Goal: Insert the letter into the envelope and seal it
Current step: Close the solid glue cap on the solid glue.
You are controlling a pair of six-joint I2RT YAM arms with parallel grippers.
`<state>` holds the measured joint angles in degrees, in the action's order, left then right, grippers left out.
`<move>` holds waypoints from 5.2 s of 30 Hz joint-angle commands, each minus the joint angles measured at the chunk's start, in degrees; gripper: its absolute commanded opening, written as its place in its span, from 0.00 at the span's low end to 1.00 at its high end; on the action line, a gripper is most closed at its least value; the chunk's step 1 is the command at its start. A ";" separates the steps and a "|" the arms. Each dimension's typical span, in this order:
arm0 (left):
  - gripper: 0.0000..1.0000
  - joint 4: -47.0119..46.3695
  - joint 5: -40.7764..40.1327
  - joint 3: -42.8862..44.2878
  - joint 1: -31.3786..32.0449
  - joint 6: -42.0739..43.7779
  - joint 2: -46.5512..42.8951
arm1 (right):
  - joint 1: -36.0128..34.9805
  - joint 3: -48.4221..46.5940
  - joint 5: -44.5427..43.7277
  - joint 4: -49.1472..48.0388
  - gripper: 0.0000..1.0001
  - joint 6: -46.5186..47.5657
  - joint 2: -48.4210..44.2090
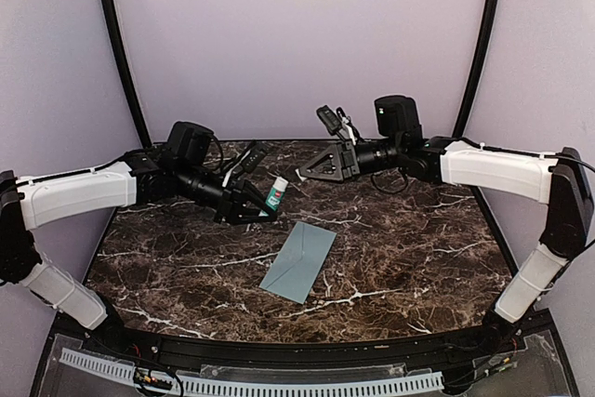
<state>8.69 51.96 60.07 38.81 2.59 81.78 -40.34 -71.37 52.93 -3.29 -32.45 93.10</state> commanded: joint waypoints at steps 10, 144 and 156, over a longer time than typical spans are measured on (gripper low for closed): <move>0.00 0.45 1.65 1.45 0.39 1.09 0.07 | -2.34 -3.30 3.15 -1.29 0.13 0.54 0.92; 0.00 -11.60 1.19 0.97 -0.06 -6.94 0.13 | -16.11 -18.93 6.35 41.64 0.00 25.04 12.72; 0.00 -14.15 3.96 3.47 -0.74 -8.25 0.68 | -18.28 -18.65 8.58 44.02 0.00 27.61 12.92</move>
<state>11.33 58.06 58.17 40.10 -2.87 85.03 -49.47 -91.81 51.96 33.30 -7.09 103.55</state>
